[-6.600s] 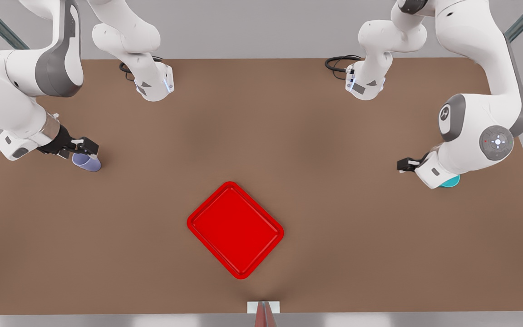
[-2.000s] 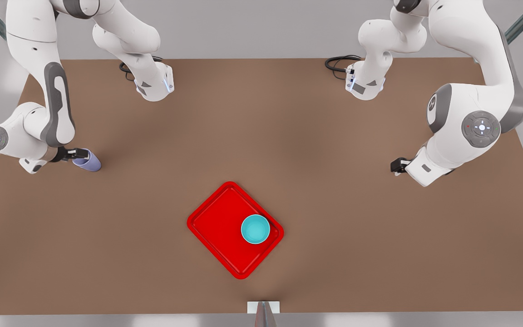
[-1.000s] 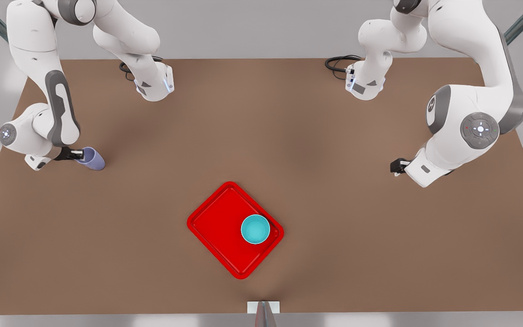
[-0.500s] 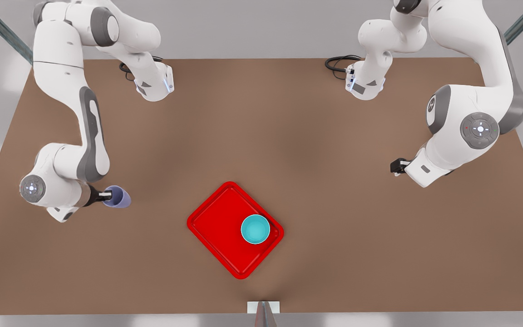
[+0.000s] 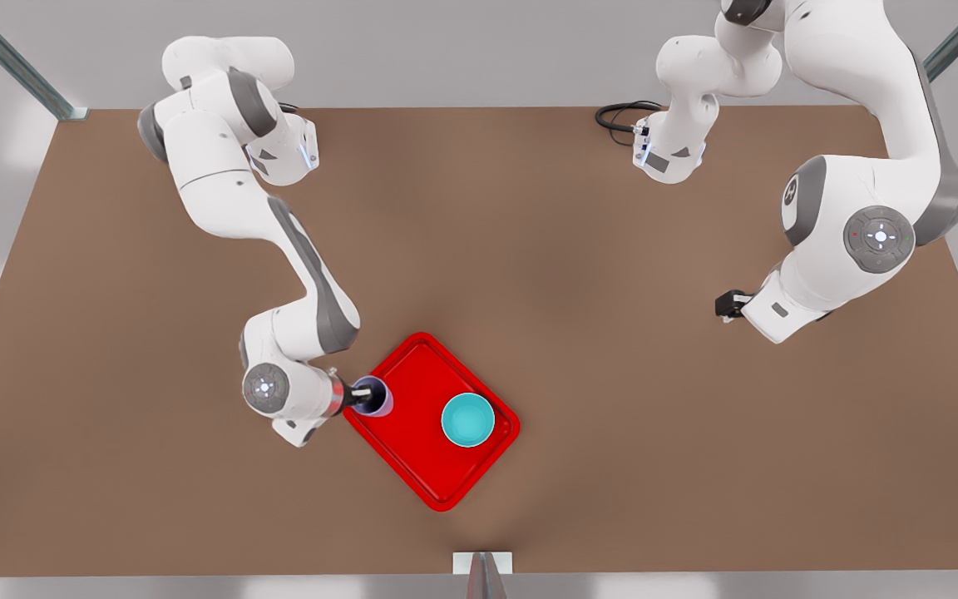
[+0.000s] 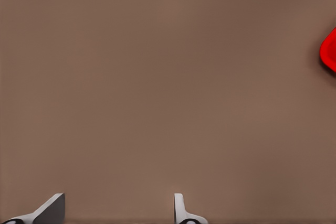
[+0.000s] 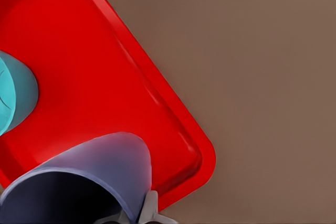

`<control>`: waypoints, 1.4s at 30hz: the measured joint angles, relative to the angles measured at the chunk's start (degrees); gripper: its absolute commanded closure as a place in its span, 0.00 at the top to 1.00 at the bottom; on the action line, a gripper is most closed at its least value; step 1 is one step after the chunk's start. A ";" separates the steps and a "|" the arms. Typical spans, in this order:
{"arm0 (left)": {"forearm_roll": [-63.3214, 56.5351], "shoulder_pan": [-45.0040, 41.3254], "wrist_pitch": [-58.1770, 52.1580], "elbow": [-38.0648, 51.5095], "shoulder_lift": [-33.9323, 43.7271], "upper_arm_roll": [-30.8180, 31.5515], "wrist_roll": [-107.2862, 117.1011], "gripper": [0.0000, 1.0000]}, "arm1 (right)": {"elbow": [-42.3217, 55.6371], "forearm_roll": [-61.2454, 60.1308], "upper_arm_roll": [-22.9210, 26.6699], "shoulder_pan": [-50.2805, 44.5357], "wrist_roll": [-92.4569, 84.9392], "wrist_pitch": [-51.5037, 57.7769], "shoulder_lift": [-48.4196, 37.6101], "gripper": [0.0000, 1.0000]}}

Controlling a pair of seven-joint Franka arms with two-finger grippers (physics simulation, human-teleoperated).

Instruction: Place the bowl on the tray with the left arm and the cup on the tray with the right arm

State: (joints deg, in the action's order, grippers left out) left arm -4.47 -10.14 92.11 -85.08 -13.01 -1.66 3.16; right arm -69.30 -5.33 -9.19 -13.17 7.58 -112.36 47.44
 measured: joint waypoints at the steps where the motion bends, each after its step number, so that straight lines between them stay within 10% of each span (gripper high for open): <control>1: 0.00 0.08 0.00 0.00 0.00 0.04 0.00 1.00 | 1.49 -0.01 -0.70 -0.28 0.01 -0.12 1.77 0.21; 7: 0.00 0.02 0.00 0.00 0.00 0.00 0.00 1.00 | 5.06 -0.01 -0.82 -0.81 -0.39 -0.12 5.91 0.21; 8: 0.00 0.03 0.00 0.00 0.00 0.01 0.00 1.00 | 5.01 0.13 -0.83 -0.82 0.00 -0.11 5.87 0.93; 9: 0.00 0.02 0.03 0.00 0.00 0.02 0.00 1.00 | 4.96 0.50 -0.83 -0.89 0.26 -0.05 5.75 1.00; 31: -0.07 0.04 0.18 0.00 0.00 -0.01 -0.09 1.00 | -3.26 0.76 -4.58 -0.15 0.35 1.06 -1.17 1.00; 36: 0.01 0.03 0.30 0.00 -0.26 0.08 0.16 1.00 | -5.72 1.03 -3.75 6.90 -0.01 12.09 -18.06 1.00; 42: 4.86 0.02 -5.38 4.99 -5.35 -0.71 -0.26 1.00 | -7.25 2.43 16.51 8.93 -5.98 29.00 -32.64 1.00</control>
State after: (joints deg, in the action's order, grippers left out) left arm 0.38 -10.12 86.72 -80.09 -18.37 -2.37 2.90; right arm -76.55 -2.90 7.32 -4.24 1.60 -83.36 14.79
